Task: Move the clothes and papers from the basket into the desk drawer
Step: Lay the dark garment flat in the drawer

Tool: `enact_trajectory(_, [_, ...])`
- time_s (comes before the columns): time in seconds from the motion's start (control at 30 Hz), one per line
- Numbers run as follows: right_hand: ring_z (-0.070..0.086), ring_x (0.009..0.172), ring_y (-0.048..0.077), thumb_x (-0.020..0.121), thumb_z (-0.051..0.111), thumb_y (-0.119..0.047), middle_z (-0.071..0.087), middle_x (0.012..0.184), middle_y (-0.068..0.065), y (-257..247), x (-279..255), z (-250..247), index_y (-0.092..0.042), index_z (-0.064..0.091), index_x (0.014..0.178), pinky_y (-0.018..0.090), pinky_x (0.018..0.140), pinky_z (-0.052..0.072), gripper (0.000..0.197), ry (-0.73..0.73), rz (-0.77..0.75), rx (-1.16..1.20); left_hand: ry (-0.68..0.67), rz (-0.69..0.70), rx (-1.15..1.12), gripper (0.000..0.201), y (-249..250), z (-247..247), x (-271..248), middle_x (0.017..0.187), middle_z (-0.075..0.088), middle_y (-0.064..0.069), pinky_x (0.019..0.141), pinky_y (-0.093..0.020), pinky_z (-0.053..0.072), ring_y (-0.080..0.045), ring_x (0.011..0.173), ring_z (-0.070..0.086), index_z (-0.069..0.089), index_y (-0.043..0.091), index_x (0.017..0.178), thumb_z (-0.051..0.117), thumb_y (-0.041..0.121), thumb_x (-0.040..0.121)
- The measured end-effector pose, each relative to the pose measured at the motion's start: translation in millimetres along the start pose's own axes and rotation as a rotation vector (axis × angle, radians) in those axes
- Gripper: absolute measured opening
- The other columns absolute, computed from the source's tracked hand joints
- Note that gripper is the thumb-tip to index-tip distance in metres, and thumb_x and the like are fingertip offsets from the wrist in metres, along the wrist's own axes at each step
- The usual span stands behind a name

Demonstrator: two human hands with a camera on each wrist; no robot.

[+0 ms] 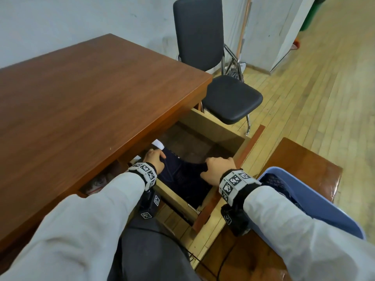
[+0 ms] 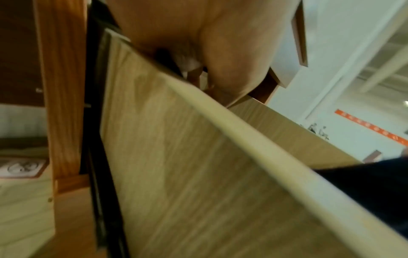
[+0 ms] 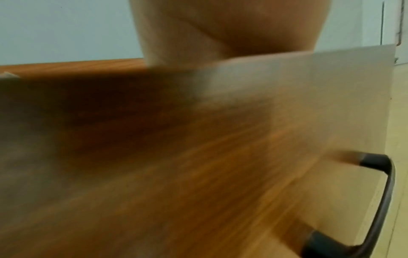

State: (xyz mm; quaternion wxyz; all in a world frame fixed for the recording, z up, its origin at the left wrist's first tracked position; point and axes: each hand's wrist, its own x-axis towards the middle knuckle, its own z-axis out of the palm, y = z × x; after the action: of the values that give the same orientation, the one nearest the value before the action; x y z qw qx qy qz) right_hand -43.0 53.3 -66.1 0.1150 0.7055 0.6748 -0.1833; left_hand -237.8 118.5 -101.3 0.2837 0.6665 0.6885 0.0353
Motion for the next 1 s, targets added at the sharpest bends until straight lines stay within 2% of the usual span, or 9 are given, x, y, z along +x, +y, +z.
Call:
enact_trajectory(0.1, [0.062,0.095,0.024,0.092,0.047,-0.047,0.059,0.084,-0.001,-3,-2,5,-0.019,0.061,0.100,0.041,0.095,0.033,0.032,-0.013,0.000,-0.106,0.022,-0.021,-0.087,0.040,-1,4,4,0.128,0.052,-0.009,0.100,-0.037,0.043,-0.030,0.120,0.050,0.062,0.019,0.108,0.045,-0.007,0.084])
enact_trajectory(0.2, [0.062,0.093,0.023,0.092,0.046,-0.050,0.057,0.080,-0.003,-5,-1,6,-0.020,0.060,0.093,0.042,0.095,0.033,0.033,-0.036,0.020,-0.173,0.054,-0.055,-0.120,0.042,0,5,5,0.125,0.055,-0.007,0.097,-0.044,0.046,-0.031,0.115,0.053,0.062,0.027,0.102,0.045,-0.007,0.083])
enact_trajectory(0.37, [0.060,0.102,0.024,0.094,0.042,-0.051,0.067,0.102,0.001,-7,2,8,-0.020,0.064,0.100,0.042,0.095,0.033,0.038,-0.068,0.050,-0.229,0.102,-0.079,-0.157,0.041,-2,9,8,0.128,0.056,-0.007,0.097,-0.045,0.047,-0.031,0.116,0.053,0.062,0.028,0.096,0.046,-0.006,0.083])
enact_trajectory(0.5, [0.054,0.115,0.027,0.097,0.035,-0.046,0.064,0.119,0.005,-7,6,11,-0.019,0.063,0.112,0.043,0.099,0.032,0.042,-0.066,0.078,-0.240,0.136,-0.105,-0.211,0.044,0,8,10,0.131,0.057,-0.003,0.099,-0.045,0.046,-0.030,0.116,0.055,0.070,0.024,0.106,0.045,-0.007,0.085])
enact_trajectory(0.6, [0.047,0.123,0.027,0.096,0.041,-0.040,0.060,0.128,0.005,-8,10,12,-0.020,0.060,0.119,0.044,0.102,0.028,0.036,-0.120,0.104,-0.295,0.123,-0.098,-0.233,0.043,-1,9,12,0.130,0.059,-0.003,0.101,-0.046,0.044,-0.030,0.117,0.055,0.071,0.025,0.107,0.046,-0.003,0.085])
enact_trajectory(0.73, [0.042,0.125,0.028,0.091,0.049,-0.037,0.059,0.127,0.003,-11,11,16,-0.023,0.060,0.118,0.049,0.104,0.023,0.032,-0.179,0.139,-0.416,0.040,-0.128,-0.042,0.042,0,9,6,0.139,0.051,-0.006,0.112,-0.042,0.032,-0.029,0.130,0.044,0.058,0.030,0.127,0.050,0.014,0.089])
enact_trajectory(0.87, [0.045,0.125,0.030,0.088,0.055,-0.034,0.056,0.130,0.007,-10,8,17,-0.018,0.049,0.131,0.052,0.108,0.022,0.046,-0.030,0.077,-0.364,0.033,-0.101,0.148,0.043,-1,9,4,0.144,0.045,-0.003,0.111,-0.039,0.028,-0.027,0.134,0.037,0.050,0.030,0.134,0.049,0.018,0.093])
enact_trajectory(1.0, [0.055,0.115,0.027,0.091,0.052,-0.034,0.065,0.116,0.004,-9,6,14,-0.021,0.061,0.111,0.048,0.104,0.025,0.025,-0.092,0.019,-0.334,-0.025,-0.133,0.244,0.043,3,8,1,0.141,0.047,-0.006,0.111,-0.039,0.027,-0.029,0.133,0.038,0.047,0.026,0.137,0.046,0.022,0.094])
